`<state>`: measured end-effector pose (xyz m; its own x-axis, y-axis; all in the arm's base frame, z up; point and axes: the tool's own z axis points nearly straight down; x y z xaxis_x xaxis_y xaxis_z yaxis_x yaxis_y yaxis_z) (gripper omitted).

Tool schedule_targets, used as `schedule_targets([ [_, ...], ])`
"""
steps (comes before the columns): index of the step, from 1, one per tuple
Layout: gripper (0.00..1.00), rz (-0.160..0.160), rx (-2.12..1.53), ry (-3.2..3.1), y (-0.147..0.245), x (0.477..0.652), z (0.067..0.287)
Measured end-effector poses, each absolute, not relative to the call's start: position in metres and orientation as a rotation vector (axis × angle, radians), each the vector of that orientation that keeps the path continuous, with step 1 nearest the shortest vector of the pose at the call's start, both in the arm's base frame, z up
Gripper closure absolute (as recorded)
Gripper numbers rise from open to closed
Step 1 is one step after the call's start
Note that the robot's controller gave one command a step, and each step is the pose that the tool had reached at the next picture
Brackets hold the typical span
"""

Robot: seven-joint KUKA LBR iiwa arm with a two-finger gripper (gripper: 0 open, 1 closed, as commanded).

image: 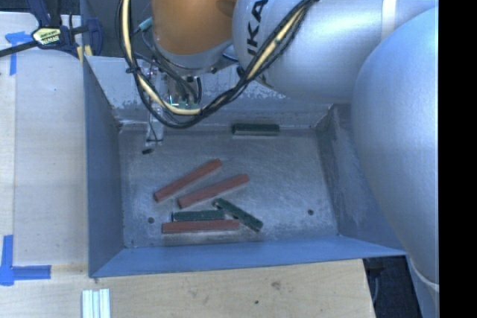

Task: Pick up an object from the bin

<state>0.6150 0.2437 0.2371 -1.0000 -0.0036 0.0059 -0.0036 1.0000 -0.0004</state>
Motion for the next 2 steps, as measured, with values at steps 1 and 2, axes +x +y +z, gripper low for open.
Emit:
schedule_targets([
  [1,0.00,-0.002,0.000,-3.145,0.242,0.617,0.243],
  [2,0.00,-0.001,0.252,-3.136,0.208,0.607,0.178],
])
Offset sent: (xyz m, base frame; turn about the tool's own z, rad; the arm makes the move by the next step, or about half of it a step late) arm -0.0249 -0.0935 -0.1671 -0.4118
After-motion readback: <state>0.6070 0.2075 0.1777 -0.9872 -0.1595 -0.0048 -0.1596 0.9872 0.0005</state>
